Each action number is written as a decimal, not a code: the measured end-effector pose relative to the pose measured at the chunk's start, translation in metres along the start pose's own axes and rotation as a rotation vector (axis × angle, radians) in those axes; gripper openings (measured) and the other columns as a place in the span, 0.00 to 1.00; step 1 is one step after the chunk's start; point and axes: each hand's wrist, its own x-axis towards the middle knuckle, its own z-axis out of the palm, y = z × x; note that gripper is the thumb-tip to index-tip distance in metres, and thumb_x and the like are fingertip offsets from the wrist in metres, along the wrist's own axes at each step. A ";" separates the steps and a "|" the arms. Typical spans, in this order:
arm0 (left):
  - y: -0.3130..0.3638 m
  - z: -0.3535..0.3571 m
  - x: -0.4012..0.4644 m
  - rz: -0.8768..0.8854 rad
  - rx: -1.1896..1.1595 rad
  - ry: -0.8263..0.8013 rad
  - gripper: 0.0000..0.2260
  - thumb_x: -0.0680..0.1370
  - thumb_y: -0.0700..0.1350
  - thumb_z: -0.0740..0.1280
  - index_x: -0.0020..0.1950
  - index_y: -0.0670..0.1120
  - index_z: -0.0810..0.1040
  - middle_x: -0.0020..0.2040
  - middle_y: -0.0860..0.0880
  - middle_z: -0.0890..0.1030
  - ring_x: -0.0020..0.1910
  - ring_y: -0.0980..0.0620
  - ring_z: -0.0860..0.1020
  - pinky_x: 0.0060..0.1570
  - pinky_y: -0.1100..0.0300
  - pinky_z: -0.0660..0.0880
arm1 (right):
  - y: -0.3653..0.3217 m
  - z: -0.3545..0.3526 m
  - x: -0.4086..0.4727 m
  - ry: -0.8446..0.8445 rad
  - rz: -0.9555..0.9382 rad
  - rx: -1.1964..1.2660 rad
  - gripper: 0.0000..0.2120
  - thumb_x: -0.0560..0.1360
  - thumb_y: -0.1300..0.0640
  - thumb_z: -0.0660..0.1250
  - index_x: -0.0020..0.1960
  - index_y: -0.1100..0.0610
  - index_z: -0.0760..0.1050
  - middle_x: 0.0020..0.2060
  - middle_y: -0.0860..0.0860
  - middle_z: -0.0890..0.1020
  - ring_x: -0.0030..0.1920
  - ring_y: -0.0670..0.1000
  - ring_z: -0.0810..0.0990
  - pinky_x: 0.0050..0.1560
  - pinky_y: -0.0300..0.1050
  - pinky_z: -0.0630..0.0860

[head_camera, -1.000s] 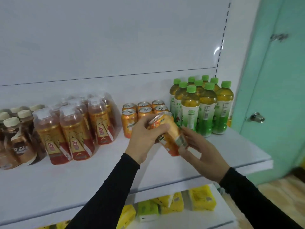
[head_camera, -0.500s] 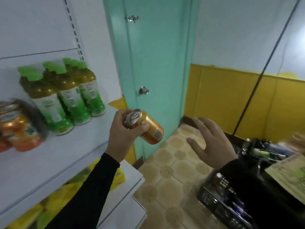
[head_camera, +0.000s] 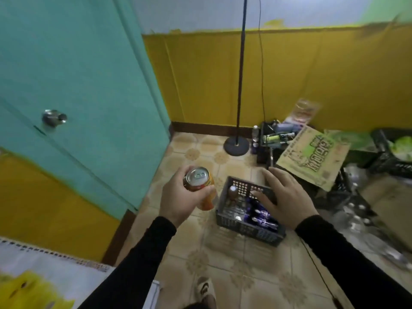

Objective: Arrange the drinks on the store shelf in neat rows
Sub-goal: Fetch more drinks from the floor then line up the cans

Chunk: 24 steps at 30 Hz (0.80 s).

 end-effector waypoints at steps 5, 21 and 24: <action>-0.037 0.078 0.082 -0.009 0.171 -0.299 0.29 0.67 0.54 0.81 0.66 0.52 0.78 0.51 0.60 0.81 0.49 0.61 0.79 0.47 0.72 0.75 | 0.054 0.057 0.006 -0.071 0.179 -0.046 0.27 0.76 0.45 0.69 0.66 0.64 0.75 0.57 0.62 0.80 0.56 0.62 0.79 0.56 0.53 0.78; -0.302 0.363 0.236 -0.104 0.491 -0.695 0.31 0.74 0.50 0.75 0.74 0.46 0.69 0.67 0.50 0.70 0.61 0.54 0.74 0.57 0.68 0.69 | 0.236 0.378 -0.019 -0.269 0.544 0.072 0.28 0.77 0.41 0.57 0.64 0.61 0.77 0.57 0.57 0.81 0.56 0.58 0.81 0.55 0.52 0.80; -0.377 0.428 0.250 -0.150 0.487 -0.670 0.31 0.74 0.48 0.76 0.74 0.45 0.69 0.68 0.50 0.69 0.62 0.54 0.73 0.57 0.70 0.66 | 0.276 0.463 -0.042 -0.297 0.587 0.064 0.26 0.77 0.42 0.60 0.65 0.59 0.76 0.58 0.56 0.81 0.57 0.58 0.81 0.55 0.52 0.80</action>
